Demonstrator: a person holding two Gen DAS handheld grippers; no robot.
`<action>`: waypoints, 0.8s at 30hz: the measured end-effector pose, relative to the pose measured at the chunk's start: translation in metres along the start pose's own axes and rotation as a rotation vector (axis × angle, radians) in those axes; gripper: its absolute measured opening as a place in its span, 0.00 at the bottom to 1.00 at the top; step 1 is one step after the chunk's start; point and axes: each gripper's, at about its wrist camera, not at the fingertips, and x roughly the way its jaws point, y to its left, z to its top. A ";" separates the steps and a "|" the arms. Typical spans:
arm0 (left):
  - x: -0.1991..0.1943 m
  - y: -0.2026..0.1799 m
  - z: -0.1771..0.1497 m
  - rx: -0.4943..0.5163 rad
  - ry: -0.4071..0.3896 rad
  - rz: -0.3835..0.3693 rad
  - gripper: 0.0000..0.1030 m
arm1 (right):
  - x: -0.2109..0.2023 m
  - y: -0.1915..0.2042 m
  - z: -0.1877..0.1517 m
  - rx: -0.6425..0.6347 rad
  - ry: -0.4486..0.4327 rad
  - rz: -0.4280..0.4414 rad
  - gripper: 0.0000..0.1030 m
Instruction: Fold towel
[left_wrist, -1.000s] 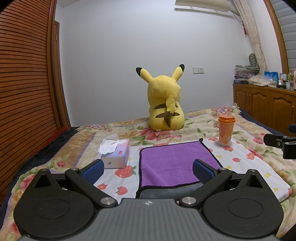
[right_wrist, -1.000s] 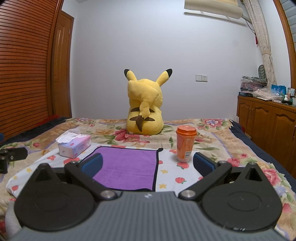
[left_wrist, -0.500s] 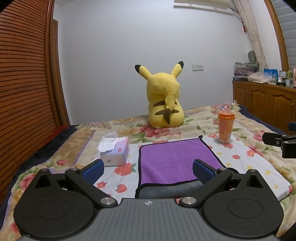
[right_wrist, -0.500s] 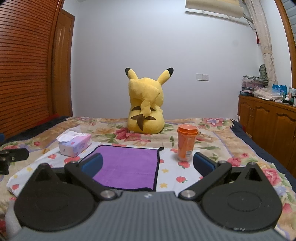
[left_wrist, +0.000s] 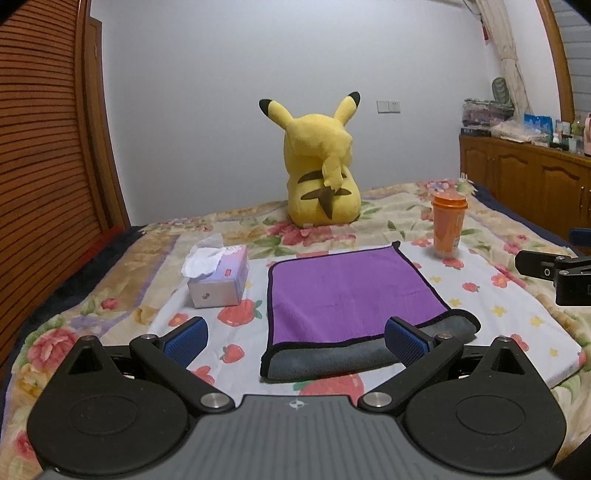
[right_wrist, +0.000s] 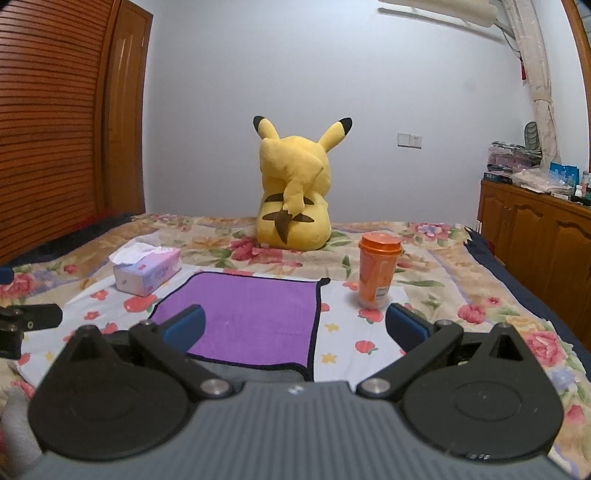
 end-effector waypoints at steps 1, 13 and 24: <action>0.003 0.001 0.001 0.000 0.006 -0.001 1.00 | 0.001 0.000 0.000 -0.002 0.004 0.001 1.00; 0.029 0.005 0.004 0.013 0.052 -0.010 1.00 | 0.018 0.002 -0.001 -0.013 0.036 0.014 1.00; 0.055 0.011 0.009 0.016 0.086 -0.009 1.00 | 0.039 0.000 0.000 -0.014 0.066 0.026 1.00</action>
